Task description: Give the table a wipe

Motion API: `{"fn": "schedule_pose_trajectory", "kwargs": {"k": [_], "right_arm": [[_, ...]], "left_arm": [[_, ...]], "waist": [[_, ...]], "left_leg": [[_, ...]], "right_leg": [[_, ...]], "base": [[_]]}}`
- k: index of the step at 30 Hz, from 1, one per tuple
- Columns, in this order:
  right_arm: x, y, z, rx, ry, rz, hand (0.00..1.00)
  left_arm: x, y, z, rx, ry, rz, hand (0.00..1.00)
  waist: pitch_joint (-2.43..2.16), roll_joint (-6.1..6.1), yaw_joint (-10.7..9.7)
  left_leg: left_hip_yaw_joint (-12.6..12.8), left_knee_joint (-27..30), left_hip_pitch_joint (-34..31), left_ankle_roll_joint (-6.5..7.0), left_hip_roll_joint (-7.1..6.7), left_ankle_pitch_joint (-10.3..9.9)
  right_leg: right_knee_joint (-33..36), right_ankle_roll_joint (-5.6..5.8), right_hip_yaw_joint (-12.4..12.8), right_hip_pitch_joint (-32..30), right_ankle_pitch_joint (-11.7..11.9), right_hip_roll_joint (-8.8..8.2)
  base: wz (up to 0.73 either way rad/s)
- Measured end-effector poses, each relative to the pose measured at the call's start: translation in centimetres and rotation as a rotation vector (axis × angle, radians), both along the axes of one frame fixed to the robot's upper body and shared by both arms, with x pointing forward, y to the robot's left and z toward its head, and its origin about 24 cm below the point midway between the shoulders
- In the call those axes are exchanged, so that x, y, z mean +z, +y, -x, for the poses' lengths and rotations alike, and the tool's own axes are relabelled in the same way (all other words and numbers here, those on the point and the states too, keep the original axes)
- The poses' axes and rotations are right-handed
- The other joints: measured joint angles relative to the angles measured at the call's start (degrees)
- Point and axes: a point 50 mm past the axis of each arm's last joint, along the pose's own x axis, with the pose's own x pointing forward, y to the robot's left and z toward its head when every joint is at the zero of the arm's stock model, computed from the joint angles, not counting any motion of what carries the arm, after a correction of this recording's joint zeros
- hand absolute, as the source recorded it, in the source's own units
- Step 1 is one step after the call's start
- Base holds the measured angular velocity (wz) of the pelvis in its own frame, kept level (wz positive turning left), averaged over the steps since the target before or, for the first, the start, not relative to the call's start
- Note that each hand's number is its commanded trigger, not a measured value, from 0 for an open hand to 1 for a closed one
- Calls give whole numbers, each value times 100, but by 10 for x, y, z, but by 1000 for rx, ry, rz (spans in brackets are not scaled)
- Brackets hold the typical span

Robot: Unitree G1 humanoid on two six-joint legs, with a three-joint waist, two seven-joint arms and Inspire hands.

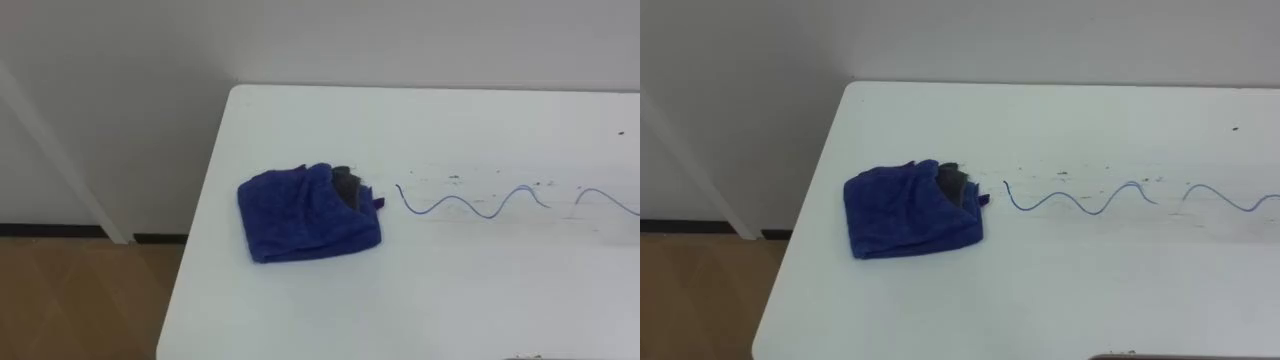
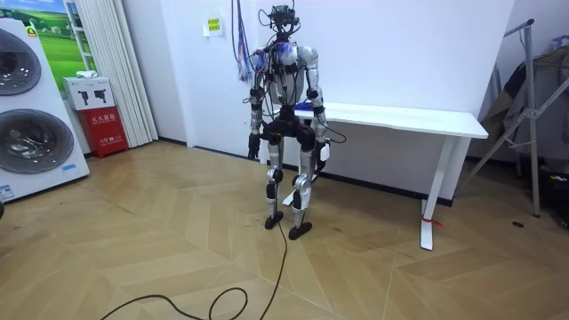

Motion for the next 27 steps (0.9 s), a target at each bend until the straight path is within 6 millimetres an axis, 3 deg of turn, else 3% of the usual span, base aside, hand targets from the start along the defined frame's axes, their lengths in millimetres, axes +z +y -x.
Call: {"fn": "schedule_pose_trajectory", "kwargs": {"k": [17,23,27], "right_arm": [[0,1,3,-86,0,-28,0],[1,-5,19,-290,21,-1,0],[3,-13,31,-518,36,23,0]], "left_arm": [[0,2,-7,-4,-17,-23,0],[1,4,-2,25,-21,-33,0],[2,9,3,86,-20,-51,0]], "waist": [[6,16,-5],[2,35,-41],[-4,27,-229]], "left_leg": [[-17,-10,4,0,-2,0],[17,-20,17,0,-1,-2],[1,-14,20,0,-3,-1]], "right_leg": [[-7,0,15,3,0,-1],[-7,0,77,-7,0,4],[-1,0,77,-1,0,3]], "base": [[0],[-2],[0]]}}
